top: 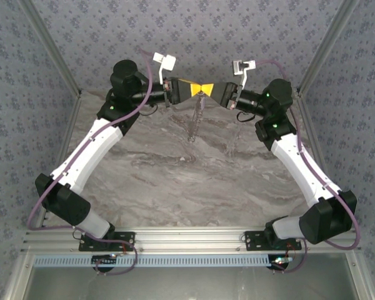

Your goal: Put the keys on the keyring

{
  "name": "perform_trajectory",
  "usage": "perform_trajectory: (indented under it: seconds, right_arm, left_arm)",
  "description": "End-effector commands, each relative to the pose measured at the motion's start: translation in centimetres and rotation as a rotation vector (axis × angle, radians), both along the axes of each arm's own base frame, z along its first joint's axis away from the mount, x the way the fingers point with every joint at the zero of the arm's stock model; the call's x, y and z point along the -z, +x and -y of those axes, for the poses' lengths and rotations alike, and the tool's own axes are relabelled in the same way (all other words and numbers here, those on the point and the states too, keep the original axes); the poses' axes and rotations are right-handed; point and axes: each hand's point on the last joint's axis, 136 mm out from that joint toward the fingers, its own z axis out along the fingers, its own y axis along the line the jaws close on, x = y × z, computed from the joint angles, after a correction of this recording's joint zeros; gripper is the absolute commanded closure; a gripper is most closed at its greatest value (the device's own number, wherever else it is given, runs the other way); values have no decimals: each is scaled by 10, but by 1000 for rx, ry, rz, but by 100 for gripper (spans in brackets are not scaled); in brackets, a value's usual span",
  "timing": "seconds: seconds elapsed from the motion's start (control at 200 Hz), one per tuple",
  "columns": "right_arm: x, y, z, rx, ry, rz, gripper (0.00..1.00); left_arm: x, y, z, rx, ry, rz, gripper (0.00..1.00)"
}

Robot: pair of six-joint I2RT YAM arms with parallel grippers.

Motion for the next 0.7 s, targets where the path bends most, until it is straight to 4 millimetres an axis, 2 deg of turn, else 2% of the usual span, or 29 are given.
perform_trajectory:
  seconds: [0.0, 0.08, 0.165, 0.355, 0.42, 0.48, 0.605, 0.694]
  right_arm:
    - [3, -2, 9, -5, -30, 13, 100]
    - [9, -2, 10, -12, -87, 14, 100]
    - [19, -4, 6, -9, -190, 33, 100]
    - [51, -12, 3, 2, -467, 77, 100]
    - [63, -14, 5, 2, -550, 70, 100]
    - [70, -13, 8, 7, -611, 79, 100]
    - [73, -14, 9, -1, -663, 102, 100]
    - [70, -15, 8, -14, -657, 118, 100]
  left_arm:
    - [-29, -5, -12, -39, -37, 117, 68]
    - [-29, -2, -19, -58, -19, 128, 53]
    - [-28, 1, -28, -80, -2, 136, 45]
    - [-16, -2, -34, -50, 99, 157, 42]
    - [-9, -4, -34, -28, 139, 158, 46]
    - [-2, -7, -34, -4, 163, 151, 56]
    - [7, -12, -32, 45, 183, 132, 75]
    - [14, -14, -30, 78, 189, 108, 77]
